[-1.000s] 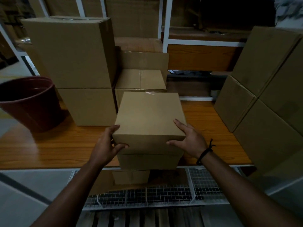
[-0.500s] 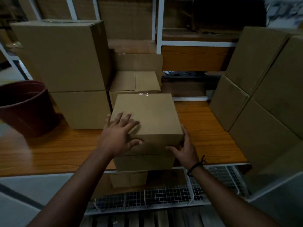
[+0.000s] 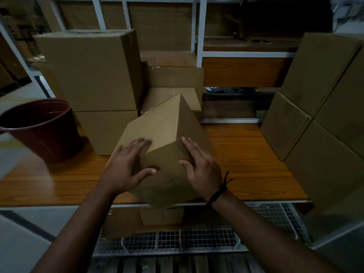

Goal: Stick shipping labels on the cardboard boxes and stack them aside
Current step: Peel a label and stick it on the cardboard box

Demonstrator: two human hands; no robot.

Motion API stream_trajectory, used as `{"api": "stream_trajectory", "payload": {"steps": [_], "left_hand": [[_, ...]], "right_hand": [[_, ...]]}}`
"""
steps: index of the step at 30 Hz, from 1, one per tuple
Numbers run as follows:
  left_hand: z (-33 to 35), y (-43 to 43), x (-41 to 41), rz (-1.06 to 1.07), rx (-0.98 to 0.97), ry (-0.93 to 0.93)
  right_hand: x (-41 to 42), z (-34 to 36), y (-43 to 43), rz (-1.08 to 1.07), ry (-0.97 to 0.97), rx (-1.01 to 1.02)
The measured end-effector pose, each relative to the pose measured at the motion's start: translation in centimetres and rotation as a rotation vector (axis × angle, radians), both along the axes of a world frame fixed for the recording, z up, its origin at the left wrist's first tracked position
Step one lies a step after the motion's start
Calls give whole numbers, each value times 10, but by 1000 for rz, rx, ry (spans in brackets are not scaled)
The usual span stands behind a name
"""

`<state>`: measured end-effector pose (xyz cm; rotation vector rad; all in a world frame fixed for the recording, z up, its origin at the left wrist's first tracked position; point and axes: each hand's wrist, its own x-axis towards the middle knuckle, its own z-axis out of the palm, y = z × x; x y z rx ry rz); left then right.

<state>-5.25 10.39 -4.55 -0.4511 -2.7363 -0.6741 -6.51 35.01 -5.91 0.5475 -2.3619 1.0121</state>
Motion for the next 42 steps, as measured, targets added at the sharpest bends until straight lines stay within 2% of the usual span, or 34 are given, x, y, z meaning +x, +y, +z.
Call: {"api": "stream_trajectory", "payload": {"steps": [3, 6, 8, 11, 13, 17, 21, 28, 31, 35, 38, 40, 42], "left_hand": [[22, 16, -2, -72, -49, 76], [29, 9, -7, -70, -89, 125], [25, -3, -9, -73, -121, 136], [21, -15, -9, -60, -136, 189], [20, -19, -9, -65, -161, 217], [23, -23, -9, -71, -127, 239], [15, -28, -4, -64, 43, 271], [-42, -9, 5, 43, 438, 64], [-63, 3, 11, 89, 541, -46], [-71, 9, 11, 146, 547, -84], [-75, 6, 12, 195, 433, -121], [-68, 3, 12, 181, 341, -80], [-54, 3, 8, 124, 253, 7]], "right_hand": [[-1, 5, -4, 64, -38, 50], [-7, -11, 11, 85, -205, 79], [-8, -29, 27, 19, -355, 84], [-7, -54, 44, -1, -577, -14], [-7, -63, 45, 51, -623, -120], [-8, -58, 35, 94, -593, -174], [-6, -35, 39, 47, -518, -110], [-13, 12, 73, -16, -361, 205], [-17, 12, 76, -33, -332, 285], [-18, 0, 78, -52, -320, 325], [-14, -14, 80, -43, -277, 295], [-11, -21, 82, -50, -246, 248], [-7, -28, 85, -64, -256, 113]]}}
